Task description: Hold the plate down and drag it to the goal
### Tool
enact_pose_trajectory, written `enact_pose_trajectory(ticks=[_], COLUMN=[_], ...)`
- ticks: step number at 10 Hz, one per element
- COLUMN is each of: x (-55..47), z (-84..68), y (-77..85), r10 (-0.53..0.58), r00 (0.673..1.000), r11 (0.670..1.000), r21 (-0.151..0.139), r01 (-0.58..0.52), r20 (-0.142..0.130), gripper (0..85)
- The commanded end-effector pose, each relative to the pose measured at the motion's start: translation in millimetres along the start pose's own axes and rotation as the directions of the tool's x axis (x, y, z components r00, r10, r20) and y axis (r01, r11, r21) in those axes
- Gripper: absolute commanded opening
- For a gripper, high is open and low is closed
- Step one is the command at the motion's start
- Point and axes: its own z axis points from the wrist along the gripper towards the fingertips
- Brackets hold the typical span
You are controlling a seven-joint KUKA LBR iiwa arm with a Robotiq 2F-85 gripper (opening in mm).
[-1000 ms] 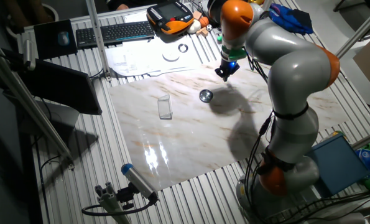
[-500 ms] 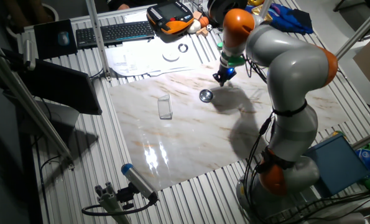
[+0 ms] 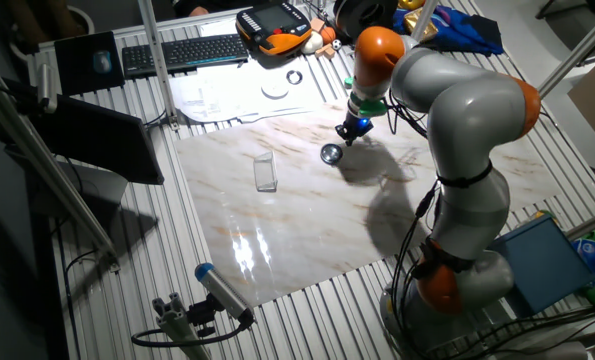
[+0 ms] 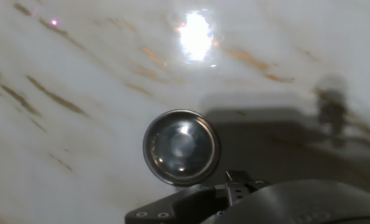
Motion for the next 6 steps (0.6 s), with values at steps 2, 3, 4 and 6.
enact_pose_trajectory(ticks=[2,3,4,6], x=[-0.2,-0.2,-0.2,-0.2], z=[0.0,0.0,0.0,0.0], y=[0.6,0.6,0.6,0.6], r10=[0.012,0.023,0.029,0.022], r00=[1.0,0.999,0.997,0.995], r11=[1.0,1.0,0.998,0.998], r21=[0.0,-0.019,-0.046,-0.048], r01=[-0.012,-0.023,-0.032,-0.027], r20=[-0.018,-0.041,-0.074,-0.095], gripper=[0.0,0.0,0.0,0.0])
